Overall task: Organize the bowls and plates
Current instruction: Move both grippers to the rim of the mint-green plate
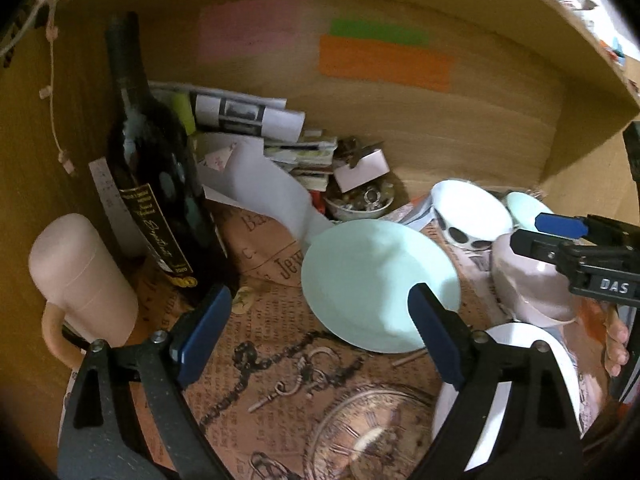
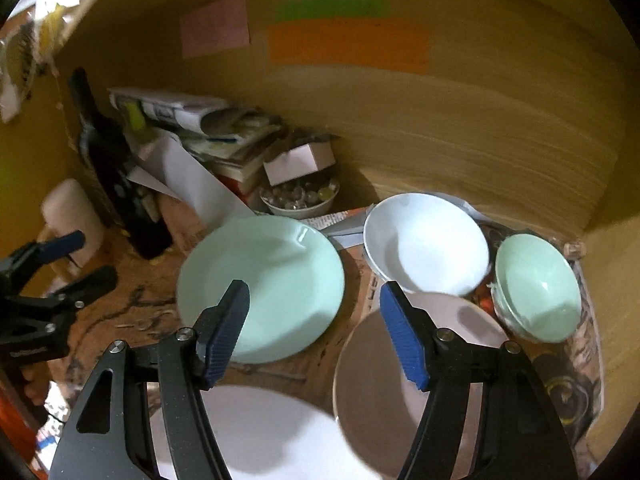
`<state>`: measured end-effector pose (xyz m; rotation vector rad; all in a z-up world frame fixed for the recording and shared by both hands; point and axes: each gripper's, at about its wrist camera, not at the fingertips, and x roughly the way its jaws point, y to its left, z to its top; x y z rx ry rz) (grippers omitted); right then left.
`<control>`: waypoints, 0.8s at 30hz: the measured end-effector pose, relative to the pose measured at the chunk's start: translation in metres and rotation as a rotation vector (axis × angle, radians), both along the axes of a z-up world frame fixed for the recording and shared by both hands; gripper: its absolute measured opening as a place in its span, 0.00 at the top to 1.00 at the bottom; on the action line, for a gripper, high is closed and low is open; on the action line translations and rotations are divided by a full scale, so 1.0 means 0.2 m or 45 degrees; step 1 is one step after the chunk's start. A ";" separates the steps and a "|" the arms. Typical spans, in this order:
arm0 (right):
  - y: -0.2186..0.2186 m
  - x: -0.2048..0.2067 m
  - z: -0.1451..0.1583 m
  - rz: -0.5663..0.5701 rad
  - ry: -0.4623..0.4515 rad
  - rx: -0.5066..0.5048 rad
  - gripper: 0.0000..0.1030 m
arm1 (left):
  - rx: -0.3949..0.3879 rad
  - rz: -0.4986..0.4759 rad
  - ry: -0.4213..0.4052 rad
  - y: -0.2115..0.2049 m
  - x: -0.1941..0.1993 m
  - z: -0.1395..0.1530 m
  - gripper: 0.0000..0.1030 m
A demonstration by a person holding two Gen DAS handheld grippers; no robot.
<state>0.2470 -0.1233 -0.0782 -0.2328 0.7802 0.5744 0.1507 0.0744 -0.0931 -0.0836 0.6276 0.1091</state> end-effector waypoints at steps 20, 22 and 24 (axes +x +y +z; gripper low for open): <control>0.26 0.34 -0.26 0.047 0.363 -0.166 0.43 | -0.103 -0.026 0.229 0.15 0.32 -0.27 0.18; 0.27 0.36 -0.29 0.044 0.404 -0.174 0.46 | -0.109 -0.041 0.242 0.16 0.34 -0.28 0.25; 0.28 0.38 -0.31 0.031 0.432 -0.189 0.49 | -0.128 -0.055 0.260 0.16 0.36 -0.30 0.31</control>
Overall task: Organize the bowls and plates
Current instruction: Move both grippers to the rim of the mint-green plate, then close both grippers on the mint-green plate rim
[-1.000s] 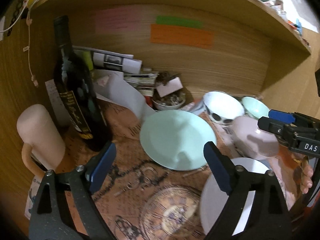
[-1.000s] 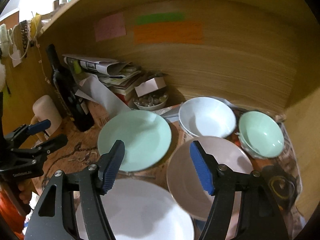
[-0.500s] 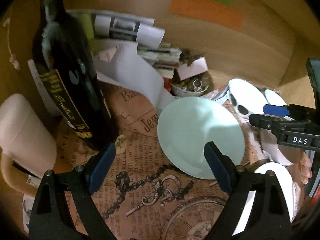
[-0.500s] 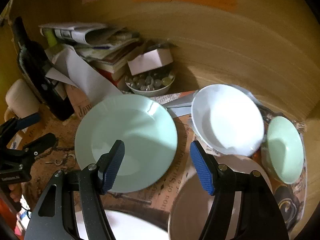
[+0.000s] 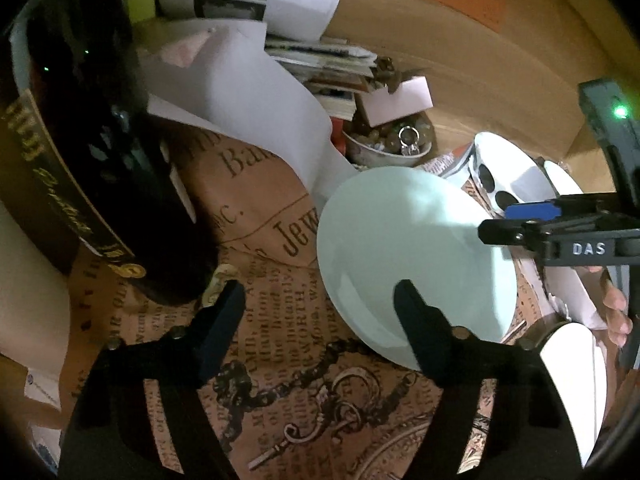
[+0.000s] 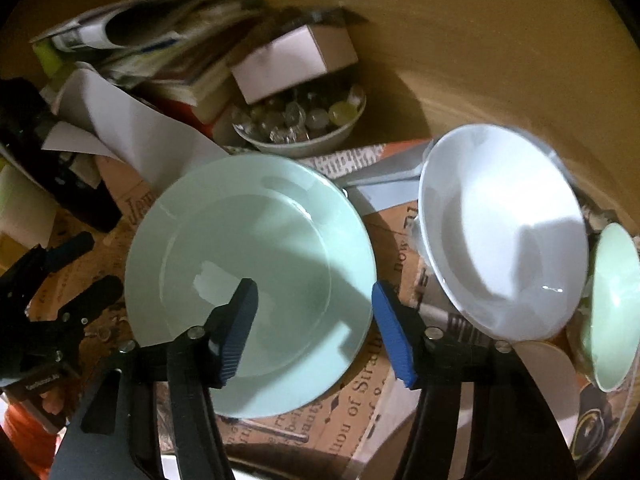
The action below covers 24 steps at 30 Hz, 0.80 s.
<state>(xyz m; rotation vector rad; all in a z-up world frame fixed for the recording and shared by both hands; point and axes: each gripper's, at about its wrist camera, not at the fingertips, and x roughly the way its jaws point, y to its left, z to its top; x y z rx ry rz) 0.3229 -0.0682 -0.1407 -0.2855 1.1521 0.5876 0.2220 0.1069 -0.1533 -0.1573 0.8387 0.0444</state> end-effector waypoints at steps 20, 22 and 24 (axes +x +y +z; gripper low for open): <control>0.03 0.13 -0.09 0.005 0.064 -0.128 0.61 | -0.098 -0.123 0.106 -0.01 0.07 -0.10 0.70; 0.03 0.15 -0.10 -0.005 0.089 -0.097 0.60 | -0.109 -0.137 0.107 -0.02 0.08 -0.11 0.73; 0.00 0.15 -0.10 -0.003 0.090 -0.089 0.60 | -0.115 -0.156 0.108 -0.03 0.09 -0.11 0.76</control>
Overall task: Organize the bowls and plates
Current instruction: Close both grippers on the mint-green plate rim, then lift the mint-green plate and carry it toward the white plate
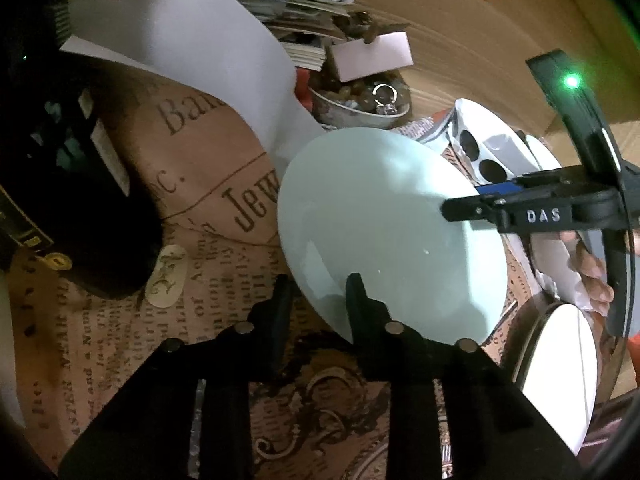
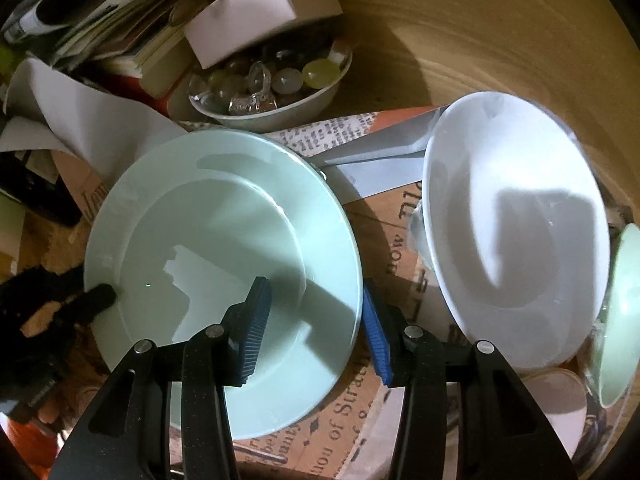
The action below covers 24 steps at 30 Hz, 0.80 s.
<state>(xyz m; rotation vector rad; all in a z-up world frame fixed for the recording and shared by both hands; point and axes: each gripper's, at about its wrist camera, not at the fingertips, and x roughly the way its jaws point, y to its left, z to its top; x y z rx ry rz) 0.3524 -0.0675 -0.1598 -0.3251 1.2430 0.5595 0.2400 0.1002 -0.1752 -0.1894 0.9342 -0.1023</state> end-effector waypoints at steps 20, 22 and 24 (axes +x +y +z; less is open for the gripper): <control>-0.05 -0.24 0.12 -0.003 -0.098 0.153 0.79 | 0.022 0.104 -0.034 0.05 -0.12 0.09 0.77; -0.07 -0.26 0.14 0.001 -0.108 0.169 0.79 | 0.017 0.111 -0.049 0.05 -0.15 0.12 0.77; -0.09 -0.29 0.18 0.003 -0.125 0.204 0.79 | 0.018 0.118 -0.067 0.05 -0.18 0.15 0.77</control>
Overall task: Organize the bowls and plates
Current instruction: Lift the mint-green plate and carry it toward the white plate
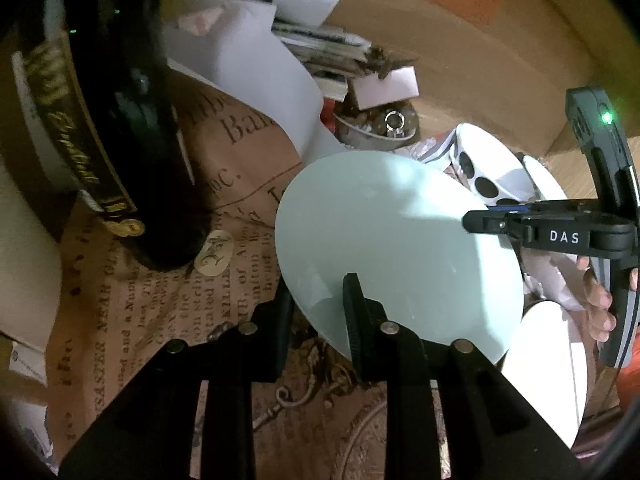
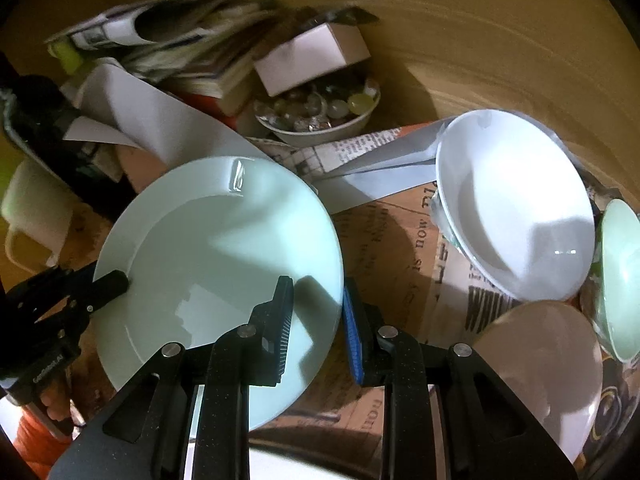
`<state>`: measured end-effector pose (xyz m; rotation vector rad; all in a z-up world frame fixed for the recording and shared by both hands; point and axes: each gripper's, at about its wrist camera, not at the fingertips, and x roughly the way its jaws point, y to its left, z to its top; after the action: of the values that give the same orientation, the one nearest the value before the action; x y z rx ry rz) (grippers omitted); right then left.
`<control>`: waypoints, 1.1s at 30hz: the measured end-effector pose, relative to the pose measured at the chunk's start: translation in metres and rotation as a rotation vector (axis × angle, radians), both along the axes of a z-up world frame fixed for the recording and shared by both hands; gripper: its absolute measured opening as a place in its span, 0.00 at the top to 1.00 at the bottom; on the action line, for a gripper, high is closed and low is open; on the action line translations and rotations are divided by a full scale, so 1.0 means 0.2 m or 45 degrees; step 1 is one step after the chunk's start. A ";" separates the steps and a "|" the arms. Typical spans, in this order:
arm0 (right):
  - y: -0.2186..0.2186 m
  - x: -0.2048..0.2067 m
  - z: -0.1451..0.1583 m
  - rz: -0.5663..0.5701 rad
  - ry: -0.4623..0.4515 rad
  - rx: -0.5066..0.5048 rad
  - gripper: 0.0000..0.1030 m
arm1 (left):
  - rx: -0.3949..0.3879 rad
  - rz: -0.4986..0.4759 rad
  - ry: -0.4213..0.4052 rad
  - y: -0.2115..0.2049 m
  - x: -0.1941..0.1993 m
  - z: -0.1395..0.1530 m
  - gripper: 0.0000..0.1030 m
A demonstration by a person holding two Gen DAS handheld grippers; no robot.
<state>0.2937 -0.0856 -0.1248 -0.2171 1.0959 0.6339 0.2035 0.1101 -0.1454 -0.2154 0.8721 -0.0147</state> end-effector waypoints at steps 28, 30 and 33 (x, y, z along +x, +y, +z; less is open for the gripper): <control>-0.28 -0.41 0.27 -0.034 -0.214 0.221 0.79 | 0.026 -0.014 -0.186 -0.18 -0.39 0.29 0.77; -0.30 -0.44 0.27 -0.040 -0.223 0.225 0.79 | 0.030 -0.021 -0.194 -0.20 -0.42 0.30 0.77; -0.32 -0.48 0.27 -0.042 -0.220 0.233 0.79 | 0.036 -0.032 -0.201 -0.22 -0.46 0.31 0.77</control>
<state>0.1982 -0.1503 -0.0714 -0.0935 0.8680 0.6694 0.1119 0.0654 -0.0830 -0.1741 0.7170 -0.0423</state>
